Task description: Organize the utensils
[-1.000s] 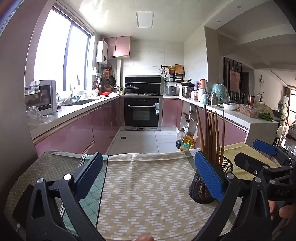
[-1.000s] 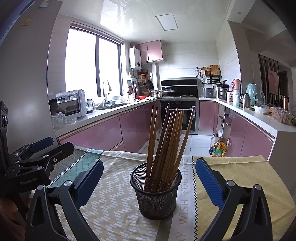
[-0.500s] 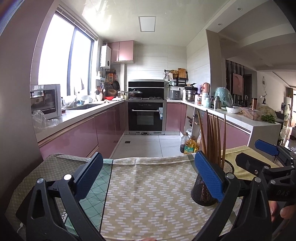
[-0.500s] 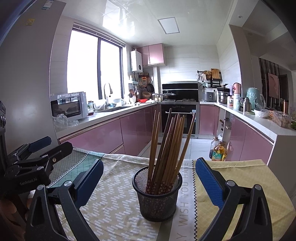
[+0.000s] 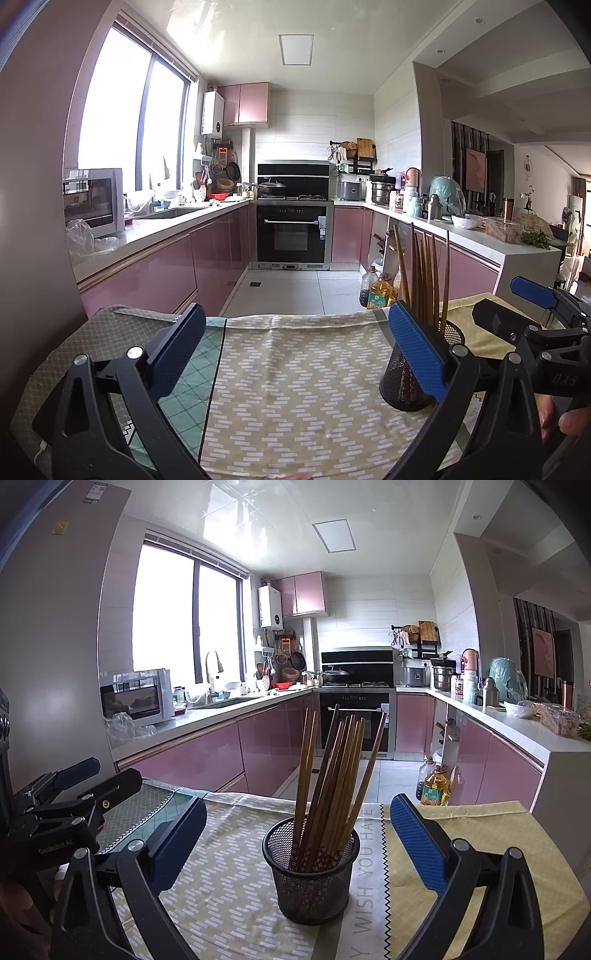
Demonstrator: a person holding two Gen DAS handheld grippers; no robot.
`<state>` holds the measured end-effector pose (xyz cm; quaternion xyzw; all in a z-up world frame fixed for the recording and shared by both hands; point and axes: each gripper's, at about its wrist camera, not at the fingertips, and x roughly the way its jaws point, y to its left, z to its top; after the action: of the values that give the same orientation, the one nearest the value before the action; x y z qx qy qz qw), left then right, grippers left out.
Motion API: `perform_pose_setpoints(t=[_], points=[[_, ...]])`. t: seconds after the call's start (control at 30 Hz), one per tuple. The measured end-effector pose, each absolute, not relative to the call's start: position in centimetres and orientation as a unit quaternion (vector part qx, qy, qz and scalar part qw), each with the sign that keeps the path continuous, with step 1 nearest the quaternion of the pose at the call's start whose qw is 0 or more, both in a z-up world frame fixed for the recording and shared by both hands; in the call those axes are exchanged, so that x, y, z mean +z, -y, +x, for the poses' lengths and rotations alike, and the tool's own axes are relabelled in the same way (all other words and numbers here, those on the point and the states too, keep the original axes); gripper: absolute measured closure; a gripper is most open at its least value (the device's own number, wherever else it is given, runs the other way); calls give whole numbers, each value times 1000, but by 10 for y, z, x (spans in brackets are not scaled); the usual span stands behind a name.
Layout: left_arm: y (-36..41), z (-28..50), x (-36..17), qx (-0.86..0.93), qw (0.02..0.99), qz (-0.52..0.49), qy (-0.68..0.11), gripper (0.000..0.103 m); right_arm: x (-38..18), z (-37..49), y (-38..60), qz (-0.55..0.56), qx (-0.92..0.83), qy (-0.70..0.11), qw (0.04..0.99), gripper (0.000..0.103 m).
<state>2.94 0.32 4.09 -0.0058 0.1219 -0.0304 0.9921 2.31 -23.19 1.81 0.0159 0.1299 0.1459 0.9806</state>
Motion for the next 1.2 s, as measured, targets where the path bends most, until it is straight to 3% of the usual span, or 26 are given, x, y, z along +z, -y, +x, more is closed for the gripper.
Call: perform_pose_setpoints(t=[1.2], points=[[-2, 32, 36, -30, 991, -7, -128, 6, 21, 24, 232, 14, 145, -126, 981, 6]])
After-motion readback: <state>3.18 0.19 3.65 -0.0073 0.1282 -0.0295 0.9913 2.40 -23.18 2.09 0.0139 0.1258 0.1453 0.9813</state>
